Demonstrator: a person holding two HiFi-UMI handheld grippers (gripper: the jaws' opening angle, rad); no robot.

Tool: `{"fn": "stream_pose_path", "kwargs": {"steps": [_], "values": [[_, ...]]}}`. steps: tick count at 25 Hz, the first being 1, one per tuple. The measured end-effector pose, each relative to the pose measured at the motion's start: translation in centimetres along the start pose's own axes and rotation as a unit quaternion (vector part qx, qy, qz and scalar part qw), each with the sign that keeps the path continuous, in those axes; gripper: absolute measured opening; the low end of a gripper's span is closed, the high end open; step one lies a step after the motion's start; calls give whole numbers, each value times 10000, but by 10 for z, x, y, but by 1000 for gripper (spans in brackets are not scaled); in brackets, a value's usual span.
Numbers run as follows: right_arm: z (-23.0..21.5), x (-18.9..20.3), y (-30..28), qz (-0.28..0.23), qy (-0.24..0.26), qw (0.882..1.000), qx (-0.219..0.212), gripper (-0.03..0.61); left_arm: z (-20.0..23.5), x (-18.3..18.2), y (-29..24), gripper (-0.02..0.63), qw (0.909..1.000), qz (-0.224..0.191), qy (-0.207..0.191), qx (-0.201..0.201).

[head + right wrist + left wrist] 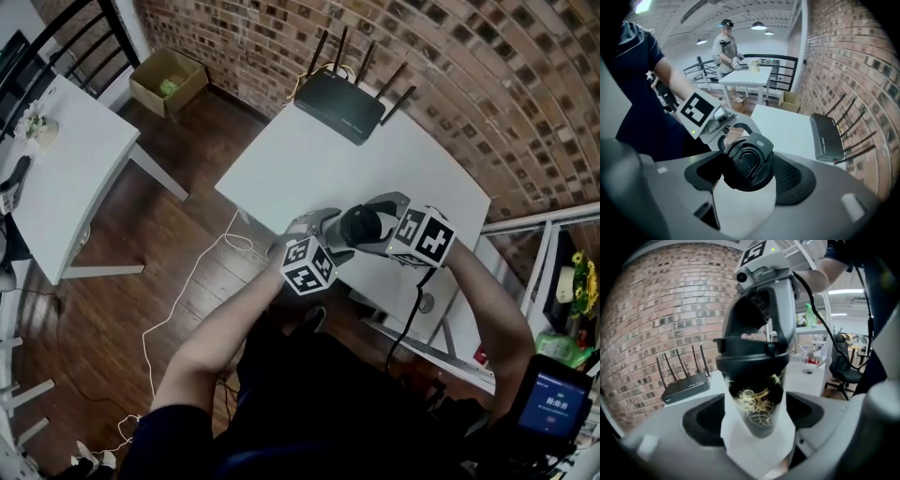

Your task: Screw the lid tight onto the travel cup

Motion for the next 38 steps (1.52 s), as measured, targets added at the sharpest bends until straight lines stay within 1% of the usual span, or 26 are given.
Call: {"fn": "stream_pose_path", "kwargs": {"steps": [2, 3, 5, 6, 8, 10, 11, 12, 13, 14, 15, 17, 19, 20, 22, 23, 25, 27, 29, 31, 32, 33, 35, 38], "values": [[-3, 1, 0, -162, 386, 9989, -205, 337, 7, -2, -3, 407, 9994, 138, -168, 260], [-4, 2, 0, -218, 435, 9985, -251, 337, 8, -3, -4, 403, 9991, 169, -207, 326], [-4, 3, -1, -221, 247, 9993, -190, 337, 6, -5, -6, 383, 9994, 170, -191, 254], [-3, 3, 0, -172, 39, 9998, -82, 337, 3, -5, -7, 383, 9998, 137, -111, 114], [2, 4, 1, -57, -538, 9983, 238, 337, -4, -4, -10, 382, 9992, 11, 212, -346], [7, 6, 2, -41, -1150, 9918, 565, 337, -14, -4, -14, 383, 9933, -167, 671, -921], [11, 7, 3, -74, -1346, 9887, 661, 337, -19, -4, -16, 382, 9892, -267, 886, -1135], [13, 9, 3, -117, -1409, 9875, 692, 337, -23, -4, -16, 385, 9863, -358, 1043, -1223], [14, 10, 3, -166, -1341, 9886, 658, 337, -25, -3, -14, 390, 9861, -417, 1102, -1172], [13, 10, 3, -230, -1176, 9912, 566, 337, -24, -3, -10, 395, 9886, -426, 1035, -1007], [10, 10, 2, -312, -943, 9942, 421, 337, -21, -2, -6, 399, 9927, -378, 844, -780], [1, 9, 1, -481, -311, 9983, 52, 337, -12, -3, 0, 402, 9991, -144, 285, -296], [-7, 8, 0, -548, 265, 9978, -277, 337, 0, -6, -1, 402, 9998, 84, -115, 100], [-11, 7, -1, -540, 437, 9968, -391, 337, 6, -8, -2, 402, 9994, 149, -195, 247], [-13, 4, -2, -473, 620, 9958, -484, 337, 11, -11, -4, 387, 9989, 173, -183, 395], [-12, 4, -1, -432, 650, 9959, -457, 337, 11, -11, -4, 385, 9991, 144, -159, 367], [-6, 6, 1, -366, 525, 9977, -228, 337, 4, -10, -6, 382, 9999, 10, -50, 119], [0, 8, 4, -322, 73, 9993, 190, 337, -4, -8, -9, 380, 9993, -172, 201, -279], [6, 9, 6, -246, -488, 9967, 598, 337, -11, -8, -13, 379, 9960, -274, 439, -731], [11, 11, 7, -166, -914, 9921, 842, 337, -18, -10, -17, 381, 9913, -293, 639, -1110], [12, 11, 7, -154, -996, 9910, 882, 337, -20, -11, -18, 383, 9898, -300, 727, -1191], [12, 12, 7, -156, -976, 9913, 866, 337, -21, -11, -18, 387, 9897, -310, 787, -1158], [8, 12, 6, -205, -749, 9945, 708, 337, -17, -10, -13, 407, 9936, -285, 720, -822], [-1, 9, 5, -433, -55, 9984, 353, 337, -3, -7, -4, 417, 9996, -44, 189, -189]]}}
Point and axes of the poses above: the fingertips, and each gripper's own axes: y backward along the fingers, z to its left, x out of its underside, the point moved 10 cm from there along y, backward along the fingers, and after that the axes turned 14 degrees about x, right-handed, at the moved point
